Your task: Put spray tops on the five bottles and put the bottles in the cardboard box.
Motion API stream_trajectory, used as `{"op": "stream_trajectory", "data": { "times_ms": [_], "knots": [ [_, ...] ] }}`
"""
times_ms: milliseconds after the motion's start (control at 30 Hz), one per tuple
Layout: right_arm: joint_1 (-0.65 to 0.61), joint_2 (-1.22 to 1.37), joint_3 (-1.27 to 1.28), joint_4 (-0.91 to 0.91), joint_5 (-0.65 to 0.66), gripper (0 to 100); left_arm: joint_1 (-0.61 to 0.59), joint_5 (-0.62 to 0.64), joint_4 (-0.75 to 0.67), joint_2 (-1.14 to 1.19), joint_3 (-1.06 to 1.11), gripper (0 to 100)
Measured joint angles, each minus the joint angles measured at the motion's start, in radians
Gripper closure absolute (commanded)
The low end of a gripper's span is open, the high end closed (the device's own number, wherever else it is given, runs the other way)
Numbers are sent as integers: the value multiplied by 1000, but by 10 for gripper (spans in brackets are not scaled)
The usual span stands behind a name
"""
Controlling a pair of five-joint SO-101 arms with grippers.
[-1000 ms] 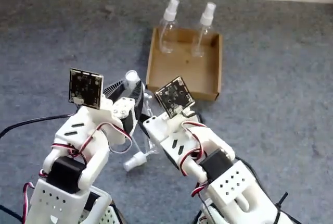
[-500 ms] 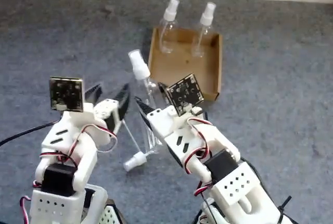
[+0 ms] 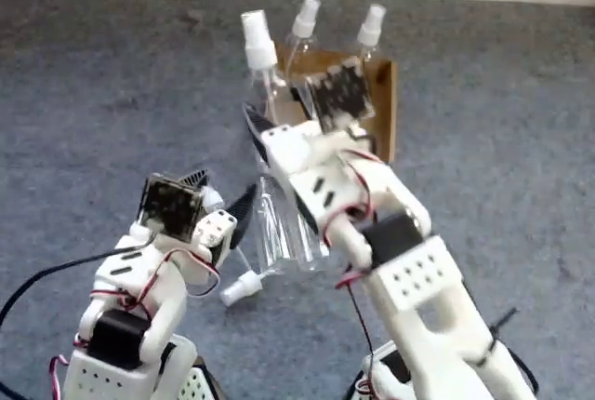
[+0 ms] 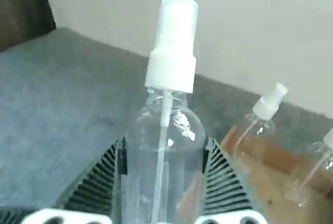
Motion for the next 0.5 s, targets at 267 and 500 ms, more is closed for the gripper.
{"op": "stream_trajectory", "data": {
  "times_ms": [267, 500],
  "knots": [
    [-115, 51, -97, 157, 0, 995, -52, -6, -72, 138, 0, 734],
    [-117, -6, -126, 270, -2, 995, -110, -5, -175, 256, 2, 734]
  ]
}}
